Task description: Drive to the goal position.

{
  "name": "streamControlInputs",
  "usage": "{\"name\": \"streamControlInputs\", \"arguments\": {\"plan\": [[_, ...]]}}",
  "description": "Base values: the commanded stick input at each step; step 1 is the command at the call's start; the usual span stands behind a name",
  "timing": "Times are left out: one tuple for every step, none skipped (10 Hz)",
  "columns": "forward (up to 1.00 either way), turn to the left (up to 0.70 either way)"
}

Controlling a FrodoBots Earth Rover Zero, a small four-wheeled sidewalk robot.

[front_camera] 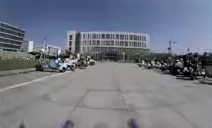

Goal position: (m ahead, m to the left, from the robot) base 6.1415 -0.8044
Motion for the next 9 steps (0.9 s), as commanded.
{"name": "streamControlInputs", "arguments": {"plan": [[1.00, 0.00], [1.00, 0.00], [1.00, 0.00], [1.00, 0.00], [1.00, 0.00], [1.00, 0.00], [1.00, 0.00], [1.00, 0.00], [1.00, 0.00]]}}
